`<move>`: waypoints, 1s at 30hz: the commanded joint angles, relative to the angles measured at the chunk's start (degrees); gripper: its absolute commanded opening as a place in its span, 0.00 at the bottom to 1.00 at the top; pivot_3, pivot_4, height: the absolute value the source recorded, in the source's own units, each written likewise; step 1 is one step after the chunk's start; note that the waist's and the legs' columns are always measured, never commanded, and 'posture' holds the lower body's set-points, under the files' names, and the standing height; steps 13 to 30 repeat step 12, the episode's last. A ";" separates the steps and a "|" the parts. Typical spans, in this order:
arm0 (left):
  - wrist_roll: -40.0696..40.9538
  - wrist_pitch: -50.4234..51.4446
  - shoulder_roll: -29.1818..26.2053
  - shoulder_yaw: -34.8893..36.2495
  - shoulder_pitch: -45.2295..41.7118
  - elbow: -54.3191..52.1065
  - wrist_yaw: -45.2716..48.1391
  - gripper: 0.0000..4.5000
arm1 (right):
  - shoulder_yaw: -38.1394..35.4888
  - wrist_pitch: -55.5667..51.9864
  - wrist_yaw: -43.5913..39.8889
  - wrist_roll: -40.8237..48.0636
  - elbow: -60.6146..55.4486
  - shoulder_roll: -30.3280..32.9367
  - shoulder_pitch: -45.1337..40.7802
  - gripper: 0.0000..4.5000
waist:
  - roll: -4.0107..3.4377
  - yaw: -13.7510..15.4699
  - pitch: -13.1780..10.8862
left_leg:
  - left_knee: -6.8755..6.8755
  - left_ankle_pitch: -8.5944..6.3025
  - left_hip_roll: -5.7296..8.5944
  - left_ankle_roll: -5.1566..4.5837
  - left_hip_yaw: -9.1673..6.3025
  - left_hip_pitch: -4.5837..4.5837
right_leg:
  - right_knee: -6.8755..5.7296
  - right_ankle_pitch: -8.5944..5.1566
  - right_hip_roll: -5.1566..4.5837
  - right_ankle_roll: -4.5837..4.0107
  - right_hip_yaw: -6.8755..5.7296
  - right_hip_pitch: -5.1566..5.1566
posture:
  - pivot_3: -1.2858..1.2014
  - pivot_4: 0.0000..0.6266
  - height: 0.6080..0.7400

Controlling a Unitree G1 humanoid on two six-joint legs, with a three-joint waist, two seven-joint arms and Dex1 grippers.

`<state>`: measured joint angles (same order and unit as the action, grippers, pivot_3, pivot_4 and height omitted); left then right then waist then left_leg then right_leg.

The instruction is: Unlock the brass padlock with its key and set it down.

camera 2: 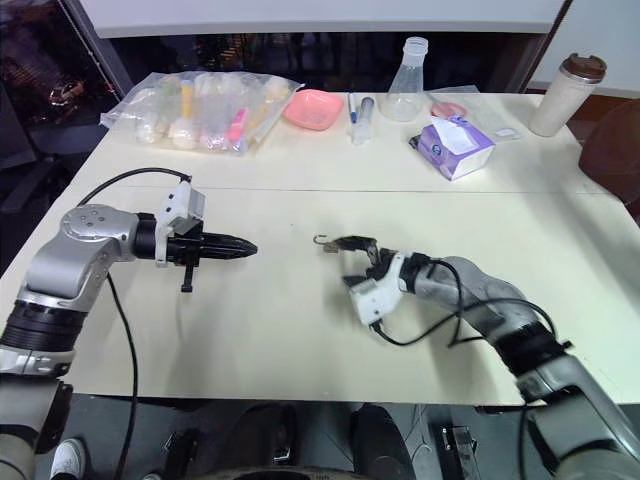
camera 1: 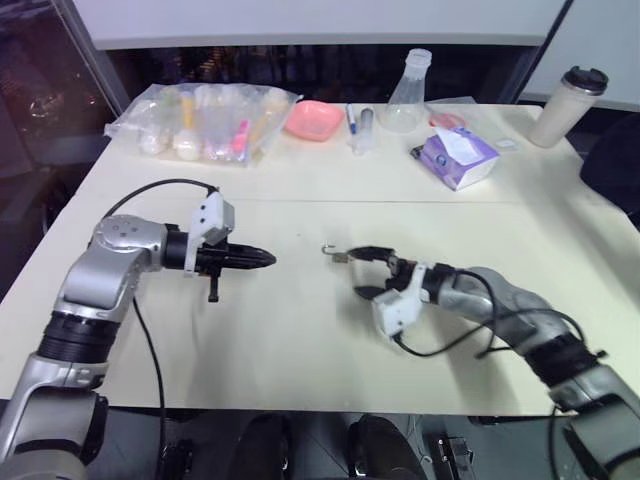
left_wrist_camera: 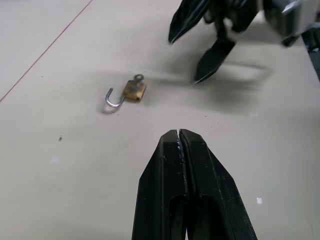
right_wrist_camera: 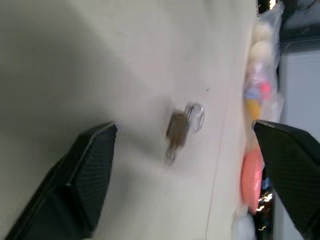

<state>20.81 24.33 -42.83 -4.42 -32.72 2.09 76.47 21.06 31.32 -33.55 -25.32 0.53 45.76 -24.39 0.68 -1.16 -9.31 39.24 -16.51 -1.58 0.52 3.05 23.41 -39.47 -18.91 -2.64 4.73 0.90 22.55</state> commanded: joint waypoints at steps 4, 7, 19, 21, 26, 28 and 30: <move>0.25 -1.59 -0.29 1.75 -0.71 -0.23 -1.39 0.00 | -12.77 -33.74 -19.09 29.37 -17.15 5.90 2.02 0.98 | -0.01 0.32 0.00 | 0.00 0.01 -0.10 0.02 -0.05 -0.06 | -0.11 0.00 0.09 -0.01 -0.04 -0.01 | 0.52 0.24 0.81; 0.53 -1.57 -0.55 1.91 -0.33 -0.58 -1.72 0.00 | -15.45 -43.33 -24.35 35.96 -21.83 9.87 4.00 0.98 | 0.00 0.76 0.00 | 0.00 -0.02 -0.07 -0.03 -0.11 -0.03 | 0.04 0.00 0.01 -0.01 -0.12 -0.11 | 0.52 0.24 0.81; 1.19 -0.43 -0.51 1.93 -0.04 -1.32 -2.10 0.00 | -16.35 -50.81 -25.02 38.56 -25.20 9.86 4.61 0.98 | 0.01 0.50 0.01 | -0.01 -0.04 -0.06 -0.07 -0.12 -0.02 | 0.07 0.00 0.00 -0.01 -0.11 -0.08 | 0.52 0.24 0.81; 1.19 -0.43 -0.51 1.93 -0.04 -1.32 -2.10 0.00 | -16.35 -50.81 -25.02 38.56 -25.20 9.86 4.61 0.98 | 0.01 0.50 0.01 | -0.01 -0.04 -0.06 -0.07 -0.12 -0.02 | 0.07 0.00 0.00 -0.01 -0.11 -0.08 | 0.52 0.24 0.81; 1.19 -0.43 -0.51 1.93 -0.04 -1.32 -2.10 0.00 | -16.35 -50.81 -25.02 38.56 -25.20 9.86 4.61 0.98 | 0.01 0.50 0.01 | -0.01 -0.04 -0.06 -0.07 -0.12 -0.02 | 0.07 0.00 0.00 -0.01 -0.11 -0.08 | 0.52 0.24 0.81; 1.19 -0.43 -0.51 1.93 -0.04 -1.32 -2.10 0.00 | -16.35 -50.81 -25.02 38.56 -25.20 9.86 4.61 0.98 | 0.01 0.50 0.01 | -0.01 -0.04 -0.06 -0.07 -0.12 -0.02 | 0.07 0.00 0.00 -0.01 -0.11 -0.08 | 0.52 0.24 0.81; 1.19 -0.43 -0.51 1.93 -0.04 -1.32 -2.10 0.00 | -16.35 -50.81 -25.02 38.56 -25.20 9.86 4.61 0.98 | 0.01 0.50 0.01 | -0.01 -0.04 -0.06 -0.07 -0.12 -0.02 | 0.07 0.00 0.00 -0.01 -0.11 -0.08 | 0.52 0.24 0.81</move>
